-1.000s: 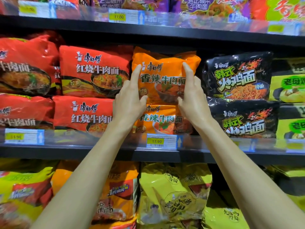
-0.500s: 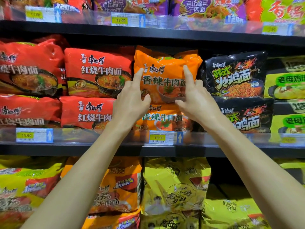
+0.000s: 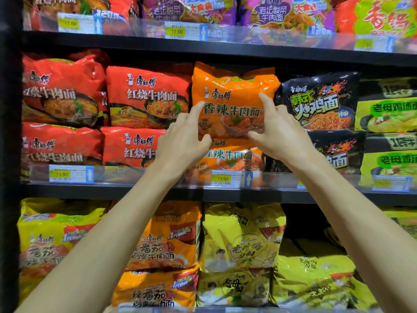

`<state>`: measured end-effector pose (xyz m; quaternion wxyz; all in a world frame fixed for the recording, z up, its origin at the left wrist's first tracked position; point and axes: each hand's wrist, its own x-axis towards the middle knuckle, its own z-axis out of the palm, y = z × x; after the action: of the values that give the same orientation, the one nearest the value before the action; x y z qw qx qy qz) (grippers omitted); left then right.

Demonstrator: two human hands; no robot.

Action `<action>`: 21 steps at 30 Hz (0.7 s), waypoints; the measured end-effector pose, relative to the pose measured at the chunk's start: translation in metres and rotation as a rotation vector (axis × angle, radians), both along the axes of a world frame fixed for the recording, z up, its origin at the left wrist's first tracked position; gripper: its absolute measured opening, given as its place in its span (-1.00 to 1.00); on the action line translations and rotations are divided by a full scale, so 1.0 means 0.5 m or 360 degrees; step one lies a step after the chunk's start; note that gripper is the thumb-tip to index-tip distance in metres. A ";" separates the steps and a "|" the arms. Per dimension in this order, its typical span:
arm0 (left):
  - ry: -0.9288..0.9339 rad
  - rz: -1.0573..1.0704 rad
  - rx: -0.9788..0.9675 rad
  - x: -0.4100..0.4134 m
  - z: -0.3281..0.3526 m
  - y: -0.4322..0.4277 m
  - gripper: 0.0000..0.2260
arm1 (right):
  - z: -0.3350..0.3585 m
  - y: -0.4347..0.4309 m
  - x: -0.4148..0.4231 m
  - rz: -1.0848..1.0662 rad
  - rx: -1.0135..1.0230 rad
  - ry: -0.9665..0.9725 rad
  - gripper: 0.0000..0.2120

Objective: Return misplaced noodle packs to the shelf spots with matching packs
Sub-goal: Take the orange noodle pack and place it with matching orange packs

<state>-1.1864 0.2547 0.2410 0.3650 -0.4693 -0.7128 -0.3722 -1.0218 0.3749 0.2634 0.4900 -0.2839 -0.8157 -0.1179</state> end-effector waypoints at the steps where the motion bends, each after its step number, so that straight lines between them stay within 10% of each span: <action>1: -0.0003 0.0002 -0.0018 0.002 -0.001 -0.005 -0.34 | -0.002 -0.006 0.002 -0.0015 0.0003 -0.0005 -0.20; 13: -0.0043 0.0219 -0.0493 0.038 -0.033 -0.097 -0.48 | -0.043 -0.092 0.052 -0.0183 -0.0185 -0.0546 -0.58; 21: 0.0081 0.0329 -0.0839 0.077 -0.108 -0.168 -0.49 | -0.135 -0.172 0.093 -0.0403 -0.0121 -0.0981 -0.51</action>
<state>-1.1480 0.1708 0.1868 0.2842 -0.4820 -0.8196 -0.1228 -0.9751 0.2891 0.1957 0.1906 -0.3520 -0.8877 -0.2276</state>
